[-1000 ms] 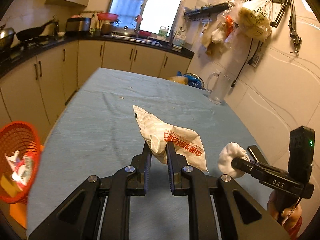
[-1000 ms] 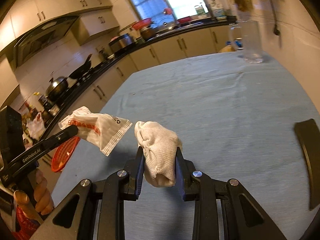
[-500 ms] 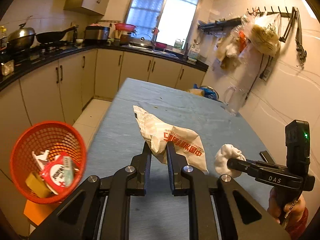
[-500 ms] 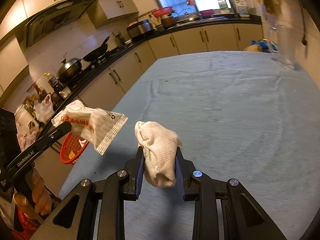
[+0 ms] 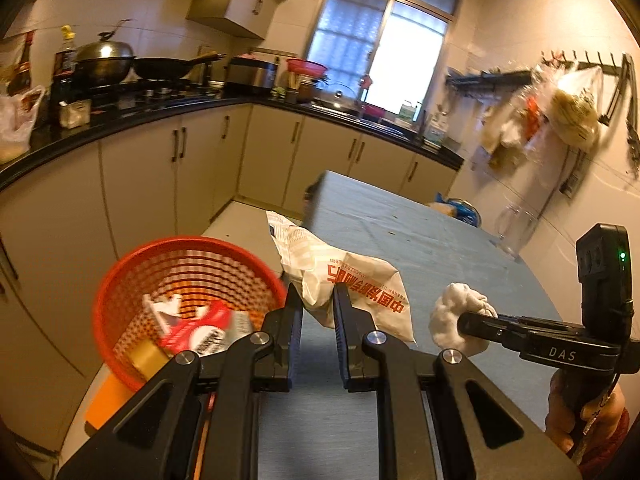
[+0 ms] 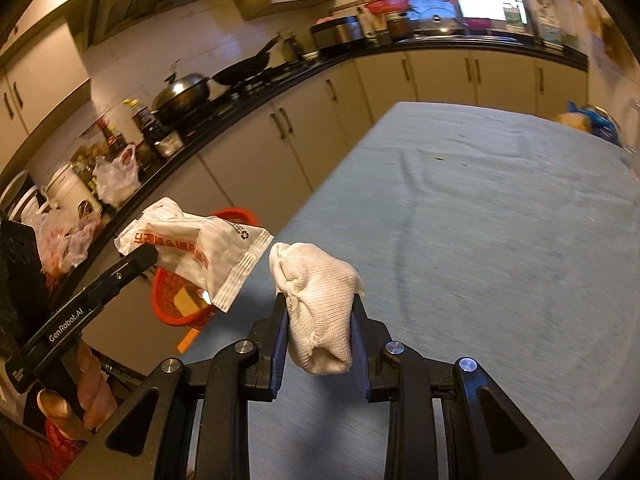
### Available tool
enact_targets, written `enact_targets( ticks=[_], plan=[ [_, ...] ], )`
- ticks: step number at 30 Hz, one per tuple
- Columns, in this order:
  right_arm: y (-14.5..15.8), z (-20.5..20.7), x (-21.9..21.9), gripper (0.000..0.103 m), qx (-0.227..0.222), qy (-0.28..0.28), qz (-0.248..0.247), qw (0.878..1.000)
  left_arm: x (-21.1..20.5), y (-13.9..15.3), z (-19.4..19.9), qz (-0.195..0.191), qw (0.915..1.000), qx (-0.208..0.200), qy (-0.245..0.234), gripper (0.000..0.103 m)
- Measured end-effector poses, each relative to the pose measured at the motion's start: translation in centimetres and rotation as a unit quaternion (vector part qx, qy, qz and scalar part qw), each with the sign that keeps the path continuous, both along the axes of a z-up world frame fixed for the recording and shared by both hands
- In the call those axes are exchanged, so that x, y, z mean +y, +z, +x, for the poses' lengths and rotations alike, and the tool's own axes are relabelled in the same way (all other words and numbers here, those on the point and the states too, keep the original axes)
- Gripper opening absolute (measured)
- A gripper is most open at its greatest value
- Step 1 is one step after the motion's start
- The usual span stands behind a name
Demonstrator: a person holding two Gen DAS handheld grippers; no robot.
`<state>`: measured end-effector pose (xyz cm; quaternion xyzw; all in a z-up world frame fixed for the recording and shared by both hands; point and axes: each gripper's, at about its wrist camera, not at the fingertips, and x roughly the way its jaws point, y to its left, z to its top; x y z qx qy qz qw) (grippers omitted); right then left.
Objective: Collect trash
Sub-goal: 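Carry the paper bag and cloth over the wastebasket and open both tools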
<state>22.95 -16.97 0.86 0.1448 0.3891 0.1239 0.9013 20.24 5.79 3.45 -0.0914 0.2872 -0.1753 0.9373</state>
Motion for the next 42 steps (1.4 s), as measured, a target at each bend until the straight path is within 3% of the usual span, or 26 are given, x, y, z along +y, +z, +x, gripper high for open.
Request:
enact_targets(
  ticks=[17, 36, 42],
  plan=[
    [0.8, 5.2, 9.3, 0.03, 0.008, 0.07, -0.003, 0.998, 8.3, -1.1, 0.4, -0.009, 0.9974, 0.008, 0.071, 0.015],
    [-1.0, 10.3, 13.6, 0.03, 0.045, 0.091, 0.004, 0.995, 11.7, -4.2, 1.9, -0.006, 0.994, 0.037, 0.102, 0.015],
    [-2.3, 12.4, 14.6, 0.03, 0.059, 0.087, 0.0, 0.994, 10.8, -5.2, 2.4, 0.031, 0.995, 0.047, 0.083, 0.015]
  ],
)
